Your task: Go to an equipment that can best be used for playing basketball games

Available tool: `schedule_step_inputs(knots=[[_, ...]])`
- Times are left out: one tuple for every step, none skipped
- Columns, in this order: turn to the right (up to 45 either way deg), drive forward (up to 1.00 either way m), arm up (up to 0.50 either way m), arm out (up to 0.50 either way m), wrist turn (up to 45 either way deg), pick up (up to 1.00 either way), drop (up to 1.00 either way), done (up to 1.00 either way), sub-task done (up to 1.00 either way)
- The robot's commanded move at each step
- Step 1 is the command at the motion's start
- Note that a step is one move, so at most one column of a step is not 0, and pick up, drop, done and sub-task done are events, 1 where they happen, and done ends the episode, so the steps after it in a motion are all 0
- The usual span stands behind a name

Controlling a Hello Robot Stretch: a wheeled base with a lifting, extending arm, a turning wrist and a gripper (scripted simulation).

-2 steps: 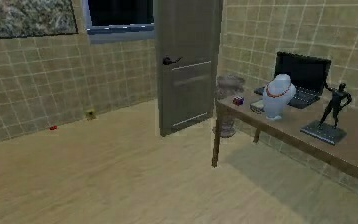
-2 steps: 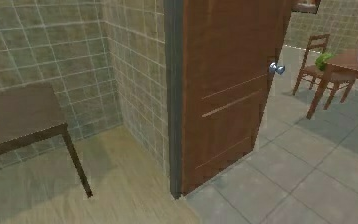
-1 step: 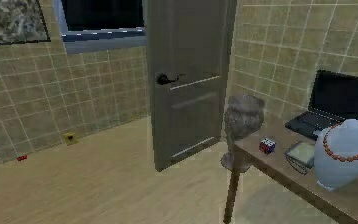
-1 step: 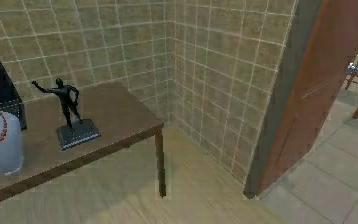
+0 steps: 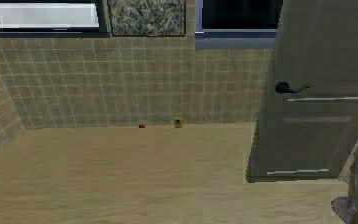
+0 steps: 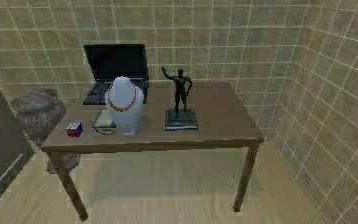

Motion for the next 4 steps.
schedule_step_inputs(knots=[[0.0,1.00,0.00,0.00,0.0,0.00,0.00,0.00,0.00],[-27.0,0.00,0.00,0.00,0.0,0.00,0.00,0.00,0.00],[0.0,0.05,0.00,0.00,0.0,0.00,0.00,0.00,0.00],[-27.0,0.00,0.00,0.00,0.0,0.00,0.00,0.00,0.00]])
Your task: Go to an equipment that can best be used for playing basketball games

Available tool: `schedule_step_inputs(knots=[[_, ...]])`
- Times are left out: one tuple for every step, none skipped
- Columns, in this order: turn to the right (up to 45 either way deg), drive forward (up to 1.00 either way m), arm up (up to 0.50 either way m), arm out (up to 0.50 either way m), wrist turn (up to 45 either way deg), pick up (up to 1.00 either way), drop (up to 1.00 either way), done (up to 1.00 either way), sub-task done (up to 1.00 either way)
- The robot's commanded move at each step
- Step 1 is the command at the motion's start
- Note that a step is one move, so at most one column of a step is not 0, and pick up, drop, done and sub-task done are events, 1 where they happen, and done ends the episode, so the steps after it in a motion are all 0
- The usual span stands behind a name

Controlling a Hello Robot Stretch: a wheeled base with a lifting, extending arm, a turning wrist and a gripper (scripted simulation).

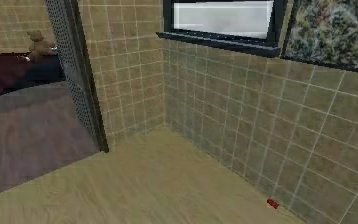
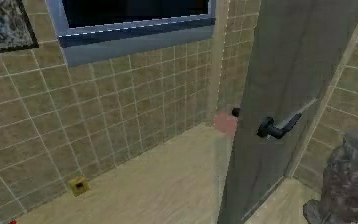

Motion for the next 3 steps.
schedule_step_inputs(knots=[[0.0,0.75,0.00,0.00,0.0,0.00,0.00,0.00,0.00],[-39.0,0.00,0.00,0.00,0.0,0.00,0.00,0.00,0.00],[0.0,0.75,0.00,0.00,0.0,0.00,0.00,0.00,0.00]])
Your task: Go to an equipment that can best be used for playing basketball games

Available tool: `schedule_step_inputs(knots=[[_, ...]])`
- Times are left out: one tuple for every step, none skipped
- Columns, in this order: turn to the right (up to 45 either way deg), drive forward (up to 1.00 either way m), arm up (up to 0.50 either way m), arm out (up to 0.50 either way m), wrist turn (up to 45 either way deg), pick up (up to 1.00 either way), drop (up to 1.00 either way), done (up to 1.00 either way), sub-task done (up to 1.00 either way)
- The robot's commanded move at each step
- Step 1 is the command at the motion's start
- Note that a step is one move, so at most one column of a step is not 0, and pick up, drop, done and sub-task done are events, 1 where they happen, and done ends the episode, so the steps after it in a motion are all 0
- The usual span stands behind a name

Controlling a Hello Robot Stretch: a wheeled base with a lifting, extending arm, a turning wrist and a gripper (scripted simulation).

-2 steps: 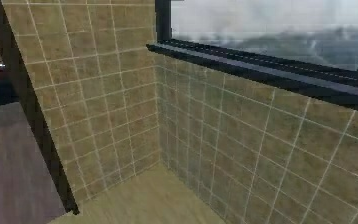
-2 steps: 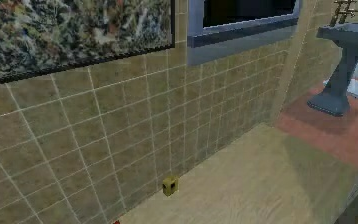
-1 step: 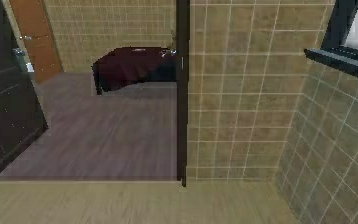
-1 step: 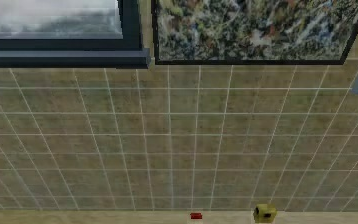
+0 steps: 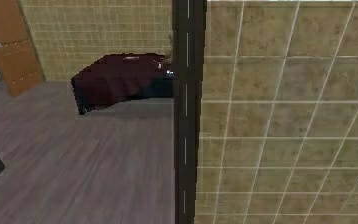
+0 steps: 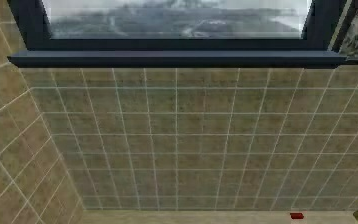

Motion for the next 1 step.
schedule_step_inputs(knots=[[-33.0,0.00,0.00,0.00,0.0,0.00,0.00,0.00,0.00]])
